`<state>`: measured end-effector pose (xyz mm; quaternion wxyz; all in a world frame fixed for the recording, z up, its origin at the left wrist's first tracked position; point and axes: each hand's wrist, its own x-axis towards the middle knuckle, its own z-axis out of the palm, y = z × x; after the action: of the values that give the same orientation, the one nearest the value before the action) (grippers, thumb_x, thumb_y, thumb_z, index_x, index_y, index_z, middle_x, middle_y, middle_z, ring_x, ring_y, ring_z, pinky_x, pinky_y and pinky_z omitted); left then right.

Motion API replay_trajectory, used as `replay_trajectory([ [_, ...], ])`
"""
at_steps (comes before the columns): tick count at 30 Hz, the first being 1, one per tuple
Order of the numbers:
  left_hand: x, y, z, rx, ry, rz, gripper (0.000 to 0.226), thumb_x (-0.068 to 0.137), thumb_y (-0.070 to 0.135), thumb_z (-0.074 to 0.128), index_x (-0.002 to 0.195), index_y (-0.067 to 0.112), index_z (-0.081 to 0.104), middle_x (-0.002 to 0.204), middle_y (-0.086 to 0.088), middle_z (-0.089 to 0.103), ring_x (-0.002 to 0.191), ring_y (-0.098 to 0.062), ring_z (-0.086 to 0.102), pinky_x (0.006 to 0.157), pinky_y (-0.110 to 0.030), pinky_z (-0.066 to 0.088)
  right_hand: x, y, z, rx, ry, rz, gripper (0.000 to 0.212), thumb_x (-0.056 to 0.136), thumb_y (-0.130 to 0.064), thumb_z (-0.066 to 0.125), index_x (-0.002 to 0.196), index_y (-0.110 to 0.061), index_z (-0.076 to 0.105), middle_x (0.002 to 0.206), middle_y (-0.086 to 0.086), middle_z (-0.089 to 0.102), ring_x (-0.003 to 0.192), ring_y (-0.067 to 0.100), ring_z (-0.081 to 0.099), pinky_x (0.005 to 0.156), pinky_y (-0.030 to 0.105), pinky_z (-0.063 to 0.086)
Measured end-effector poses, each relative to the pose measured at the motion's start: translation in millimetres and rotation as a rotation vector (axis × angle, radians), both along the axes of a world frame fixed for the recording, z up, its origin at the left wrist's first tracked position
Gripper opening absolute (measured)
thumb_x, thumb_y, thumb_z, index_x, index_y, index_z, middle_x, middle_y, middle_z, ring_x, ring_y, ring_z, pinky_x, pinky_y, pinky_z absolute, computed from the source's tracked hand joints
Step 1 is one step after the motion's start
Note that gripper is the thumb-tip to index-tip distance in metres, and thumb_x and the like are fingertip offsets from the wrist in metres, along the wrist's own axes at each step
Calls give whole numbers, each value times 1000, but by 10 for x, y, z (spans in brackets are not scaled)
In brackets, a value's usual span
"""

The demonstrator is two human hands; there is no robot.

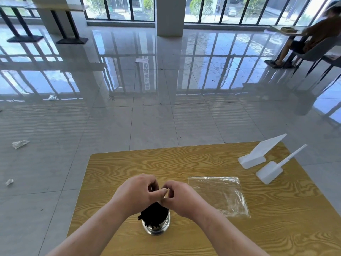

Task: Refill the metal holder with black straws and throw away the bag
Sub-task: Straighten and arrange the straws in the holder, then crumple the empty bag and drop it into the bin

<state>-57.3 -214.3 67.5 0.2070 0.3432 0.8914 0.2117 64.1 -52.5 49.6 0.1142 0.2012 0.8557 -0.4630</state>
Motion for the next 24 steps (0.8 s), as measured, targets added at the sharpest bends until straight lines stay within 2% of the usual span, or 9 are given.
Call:
replay_trajectory([
  [1,-11,7,-9,-10,10,2,45,81,80,57,80,36,65,84,18,67,75,-1,63,57,-23,45,0,3,3,5,4,-4,14,90,-47,74,82,-46,62,74,-11,62,57,2,53,52,21,44],
  [3,-32,16,-39,-47,-5,1,46,95,69,50,76,29,62,80,13,67,70,-5,62,57,-26,45,7,15,-3,15,4,-24,10,91,-52,74,89,-46,66,78,-10,64,60,3,54,51,19,44],
  [5,-42,22,-90,-89,-47,0,42,104,56,44,78,27,58,75,8,66,65,-8,58,60,-31,46,17,36,-9,18,12,-44,17,92,-55,72,101,-41,70,81,-9,66,63,3,56,54,20,46],
  [7,-34,34,-141,-133,-65,-13,34,106,52,42,85,30,58,78,9,68,69,-8,60,62,-31,48,35,50,-12,16,19,-48,21,93,-55,71,106,-38,71,82,-9,67,64,3,58,56,21,47],
  [10,5,56,-174,-165,-53,-37,22,102,61,46,107,42,56,90,16,68,83,-3,64,64,-27,50,54,66,-16,12,26,-46,21,93,-54,70,107,-38,71,81,-9,68,64,2,58,57,23,50],
  [13,15,72,-151,-129,23,-36,38,97,68,53,128,46,51,92,18,64,84,-2,64,61,-23,46,63,99,-24,13,20,-55,20,94,-53,70,107,-39,70,82,-9,68,64,2,59,56,22,49],
  [18,-12,121,-53,-32,66,-67,34,94,67,58,122,48,56,92,20,63,78,3,62,63,-19,47,76,132,-33,4,9,-89,18,93,-54,70,104,-39,70,80,-11,67,59,-1,57,53,19,47],
  [22,-11,174,-8,7,65,-80,31,93,68,59,119,52,55,103,27,58,85,7,59,65,-16,42,95,166,-27,-9,9,-112,19,92,-55,69,103,-40,70,77,-13,65,56,-4,57,52,18,47],
  [24,-11,201,-19,28,62,-90,32,94,67,60,121,51,55,110,28,58,95,7,57,75,-17,45,106,196,-14,-7,15,-117,17,93,-54,69,102,-40,70,77,-12,66,57,-6,57,53,19,48],
])
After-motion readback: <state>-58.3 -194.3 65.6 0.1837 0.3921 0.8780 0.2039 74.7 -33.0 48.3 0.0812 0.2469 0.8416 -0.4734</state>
